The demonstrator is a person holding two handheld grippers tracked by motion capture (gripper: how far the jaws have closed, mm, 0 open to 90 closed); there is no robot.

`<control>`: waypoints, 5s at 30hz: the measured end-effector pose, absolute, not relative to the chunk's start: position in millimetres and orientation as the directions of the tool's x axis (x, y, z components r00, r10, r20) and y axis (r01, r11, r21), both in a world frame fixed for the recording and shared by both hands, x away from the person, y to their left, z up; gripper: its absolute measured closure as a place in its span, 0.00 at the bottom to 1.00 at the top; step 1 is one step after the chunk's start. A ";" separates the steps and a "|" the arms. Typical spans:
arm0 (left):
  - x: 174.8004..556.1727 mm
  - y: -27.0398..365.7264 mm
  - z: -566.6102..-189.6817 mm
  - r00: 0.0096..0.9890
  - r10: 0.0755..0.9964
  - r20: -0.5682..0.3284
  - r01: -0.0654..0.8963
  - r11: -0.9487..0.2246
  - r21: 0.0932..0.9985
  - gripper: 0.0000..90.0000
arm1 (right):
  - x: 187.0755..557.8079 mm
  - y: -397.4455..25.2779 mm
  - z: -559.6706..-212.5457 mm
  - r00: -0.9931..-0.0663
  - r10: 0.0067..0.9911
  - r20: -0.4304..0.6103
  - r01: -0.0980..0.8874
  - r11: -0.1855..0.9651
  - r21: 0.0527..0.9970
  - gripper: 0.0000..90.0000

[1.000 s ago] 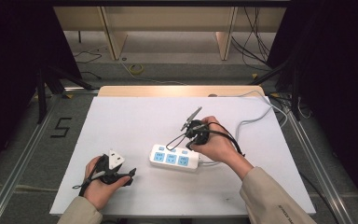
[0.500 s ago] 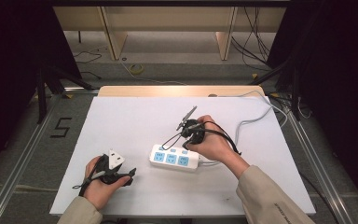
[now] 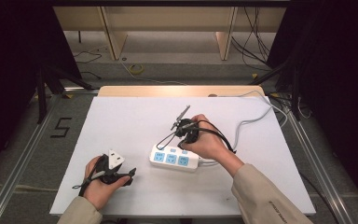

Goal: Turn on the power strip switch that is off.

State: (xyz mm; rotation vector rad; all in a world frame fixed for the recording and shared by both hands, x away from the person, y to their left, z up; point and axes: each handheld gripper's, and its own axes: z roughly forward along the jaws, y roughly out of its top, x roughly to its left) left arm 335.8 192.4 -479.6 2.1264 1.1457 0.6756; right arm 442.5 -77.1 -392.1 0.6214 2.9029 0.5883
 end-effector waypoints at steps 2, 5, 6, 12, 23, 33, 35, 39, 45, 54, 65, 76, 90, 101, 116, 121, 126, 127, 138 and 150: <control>335.8 192.4 -479.5 0.492 0.859 0.142 0.539 -0.428 0.725 0.24 | 442.4 -74.9 -391.8 -0.907 0.420 -0.024 0.377 0.838 0.393 1.00; 335.7 192.4 -479.6 0.491 0.860 0.141 0.539 -0.427 0.726 0.24 | 443.0 -72.2 -392.0 -0.909 0.417 -0.023 0.375 0.839 0.393 1.00; 335.7 192.4 -479.6 0.491 0.860 0.141 0.539 -0.427 0.726 0.24 | 443.1 -71.4 -392.0 -0.909 0.415 -0.023 0.374 0.841 0.391 1.00; 335.8 192.4 -479.6 0.490 0.860 0.141 0.538 -0.426 0.727 0.24 | 445.0 -67.5 -392.7 -0.912 0.409 -0.022 0.369 0.842 0.393 1.00; 336.0 192.3 -479.5 0.491 0.860 0.140 0.537 -0.425 0.728 0.24 | 447.8 -58.2 -393.5 -0.914 0.406 -0.017 0.368 0.843 0.393 1.00; 335.8 192.8 -478.9 0.491 0.860 0.142 0.536 -0.427 0.728 0.24 | 450.4 -47.6 -395.0 -0.918 0.396 -0.016 0.358 0.846 0.395 1.00; 335.9 192.8 -478.9 0.490 0.860 0.141 0.536 -0.425 0.729 0.24 | 450.8 -45.8 -394.9 -0.919 0.395 -0.017 0.357 0.847 0.395 1.00; 335.9 192.9 -479.0 0.490 0.860 0.142 0.535 -0.425 0.730 0.24 | 452.1 -42.1 -396.0 -0.920 0.392 -0.016 0.355 0.848 0.394 1.00; 336.0 192.6 -478.9 0.488 0.861 0.141 0.534 -0.423 0.732 0.24 | 455.0 -39.0 -398.6 -0.922 0.386 -0.015 0.350 0.851 0.392 1.00; 335.8 192.8 -478.4 0.490 0.860 0.142 0.535 -0.425 0.730 0.24 | 458.6 -33.9 -402.6 -0.918 0.397 -0.007 0.364 0.847 0.387 1.00; 335.8 193.1 -478.2 0.490 0.860 0.144 0.533 -0.426 0.731 0.24 | 462.8 -25.0 -409.8 -0.919 0.395 0.003 0.366 0.849 0.381 1.00; 335.9 193.1 -478.2 0.489 0.861 0.141 0.534 -0.424 0.732 0.24 | 466.7 -16.8 -414.8 -0.914 0.406 0.010 0.379 0.845 0.378 1.00; 336.2 192.8 -478.2 0.493 0.859 0.142 0.532 -0.427 0.731 0.24 | 471.5 -7.0 -422.9 -0.914 0.406 0.011 0.381 0.847 0.371 1.00; 336.2 193.0 -478.2 0.493 0.859 0.142 0.532 -0.426 0.731 0.24 | 474.4 -2.5 -430.9 -0.909 0.415 0.015 0.393 0.848 0.354 1.00; 336.4 192.7 -478.3 0.491 0.860 0.140 0.532 -0.423 0.734 0.24 | 473.9 -0.6 -432.9 -0.911 0.412 0.008 0.388 0.852 0.350 1.00; 336.3 192.9 -478.0 0.492 0.859 0.143 0.532 -0.426 0.732 0.24 | 473.9 -0.1 -434.1 -0.911 0.413 0.002 0.387 0.852 0.353 1.00; 336.3 192.9 -478.0 0.491 0.860 0.142 0.531 -0.424 0.733 0.24 | 475.9 -1.7 -435.1 -0.903 0.429 0.032 0.412 0.841 0.351 1.00; 336.2 192.8 -478.1 0.489 0.861 0.140 0.532 -0.422 0.734 0.24 | 476.1 -2.1 -435.3 -0.902 0.430 0.034 0.413 0.840 0.352 1.00; 336.3 192.6 -478.2 0.492 0.859 0.143 0.532 -0.426 0.732 0.24 | 474.8 -0.1 -435.7 -0.899 0.438 0.026 0.419 0.840 0.346 1.00; 336.2 191.6 -478.5 0.490 0.861 0.140 0.532 -0.422 0.734 0.24 | 475.9 -0.5 -437.2 -0.897 0.441 0.032 0.424 0.837 0.345 1.00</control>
